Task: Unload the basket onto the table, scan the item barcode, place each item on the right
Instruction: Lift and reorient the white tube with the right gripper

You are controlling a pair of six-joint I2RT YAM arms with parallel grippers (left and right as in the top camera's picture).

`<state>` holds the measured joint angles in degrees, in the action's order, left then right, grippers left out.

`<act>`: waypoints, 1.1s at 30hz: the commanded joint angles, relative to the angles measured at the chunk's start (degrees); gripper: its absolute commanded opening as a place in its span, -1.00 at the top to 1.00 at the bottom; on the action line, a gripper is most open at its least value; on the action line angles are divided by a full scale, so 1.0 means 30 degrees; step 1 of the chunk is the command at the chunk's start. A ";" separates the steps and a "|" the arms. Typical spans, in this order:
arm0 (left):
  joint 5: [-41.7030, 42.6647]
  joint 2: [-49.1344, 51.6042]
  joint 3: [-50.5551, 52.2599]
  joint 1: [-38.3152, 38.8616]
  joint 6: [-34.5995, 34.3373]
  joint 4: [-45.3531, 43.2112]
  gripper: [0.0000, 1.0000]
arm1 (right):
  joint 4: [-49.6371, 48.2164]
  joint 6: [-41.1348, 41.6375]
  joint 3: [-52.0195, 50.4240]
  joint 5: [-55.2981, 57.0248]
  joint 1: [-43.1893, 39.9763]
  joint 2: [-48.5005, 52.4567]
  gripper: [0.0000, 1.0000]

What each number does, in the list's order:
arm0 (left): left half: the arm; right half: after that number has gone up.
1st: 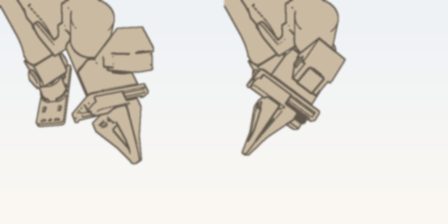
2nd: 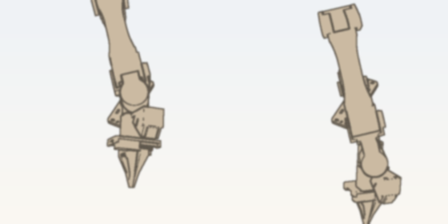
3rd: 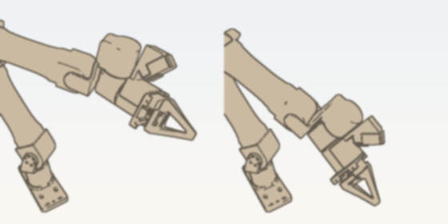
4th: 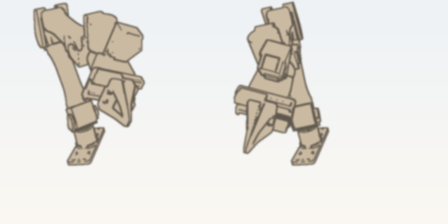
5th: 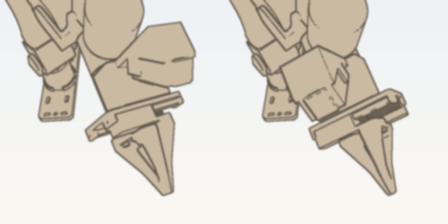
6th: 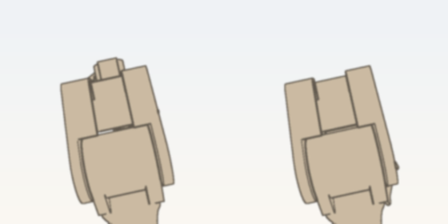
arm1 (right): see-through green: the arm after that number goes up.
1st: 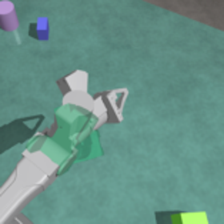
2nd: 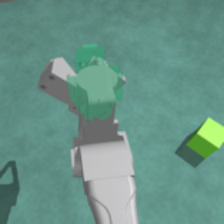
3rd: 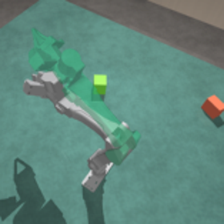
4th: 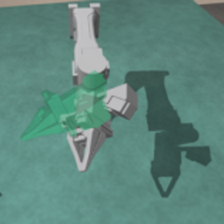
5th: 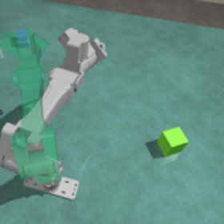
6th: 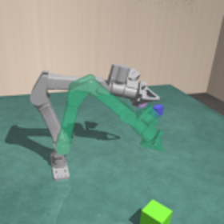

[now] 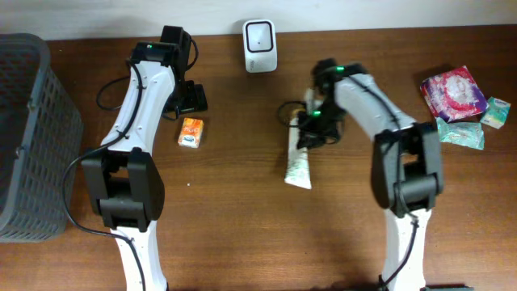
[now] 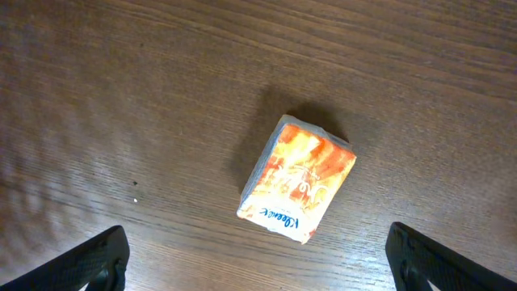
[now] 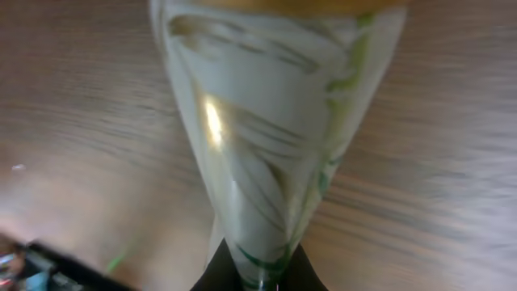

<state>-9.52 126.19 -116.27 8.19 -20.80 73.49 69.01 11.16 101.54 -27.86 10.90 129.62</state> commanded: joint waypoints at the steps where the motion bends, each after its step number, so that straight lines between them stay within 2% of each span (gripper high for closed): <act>1: -0.0204 -0.0066 -0.0240 -0.0036 0.0015 0.0029 -0.99 | -0.0896 -0.1785 -0.2557 -0.0750 -0.2535 0.0342 0.80; 2: -0.0204 -0.0066 -0.0240 -0.0036 0.0015 0.0029 -0.99 | -0.1086 -0.1719 -0.3555 0.0670 -0.3759 0.0342 0.15; 4: -0.0204 -0.0066 -0.0240 -0.0022 0.0007 0.0029 -0.99 | 0.0554 -0.1727 -0.2696 0.2484 -0.5107 0.0270 -0.22; 5: -0.0204 -0.0066 -0.0240 -0.0022 0.0007 0.0029 -0.98 | 0.1304 -0.1727 -0.2033 0.3111 -0.5311 0.0270 -0.48; 6: -0.0204 -0.0066 -0.0240 -0.0022 0.0015 0.0029 -0.98 | 0.2980 -0.1727 -0.0437 0.3534 -0.5406 0.0270 -0.52; 9: -0.0204 -0.0066 -0.0240 -0.0036 0.0015 0.0029 -0.98 | 0.6207 -0.1705 0.3446 0.3752 -0.4481 0.0255 -0.50; 11: -0.0204 -0.0066 -0.0240 -0.0022 0.0007 0.0029 -0.98 | 0.7781 0.0087 0.5574 0.5778 -0.3104 0.0197 -0.45; 12: -0.0204 -0.0066 -0.0240 -0.0022 0.0007 0.0029 -0.99 | 0.8240 0.1785 0.6091 0.7366 -0.2004 0.0197 -0.34; 15: -0.0204 -0.0066 -0.0240 -0.0022 0.0007 0.0029 -0.98 | 0.7970 0.7286 0.5464 1.2087 0.1392 0.0350 0.24; 17: -0.0204 -0.0066 -0.0240 -0.0022 0.0015 0.0029 -0.98 | 0.6790 0.9318 0.4124 1.4076 0.3381 0.0350 0.44; 23: -0.0204 -0.0066 -0.0240 0.0000 0.0015 0.0029 -0.99 | 0.4335 0.9959 0.0350 1.5533 0.3723 0.0350 0.64; 24: -0.0204 -0.0066 -0.0240 0.0000 0.0015 0.0029 -0.98 | 0.4350 0.9959 0.0109 1.5985 0.3424 0.0350 0.63; 26: -0.0204 -0.0066 -0.0240 -0.0036 0.0007 0.0029 -0.99 | 0.4401 0.9945 0.0080 1.6028 0.2448 0.0350 -0.09; 29: -0.0211 -0.0066 -0.0240 0.0073 0.0015 0.0029 -0.98 | 0.4109 0.9850 0.0080 1.6109 0.1464 0.0350 -0.16; 33: -0.0204 -0.0066 -0.0240 0.0066 0.0015 0.0029 -0.98 | 0.2849 0.6142 0.0080 1.6152 0.0714 0.0350 -0.30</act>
<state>-9.52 126.19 -116.27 8.23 -20.80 73.54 77.76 34.81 102.02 19.51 14.02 130.69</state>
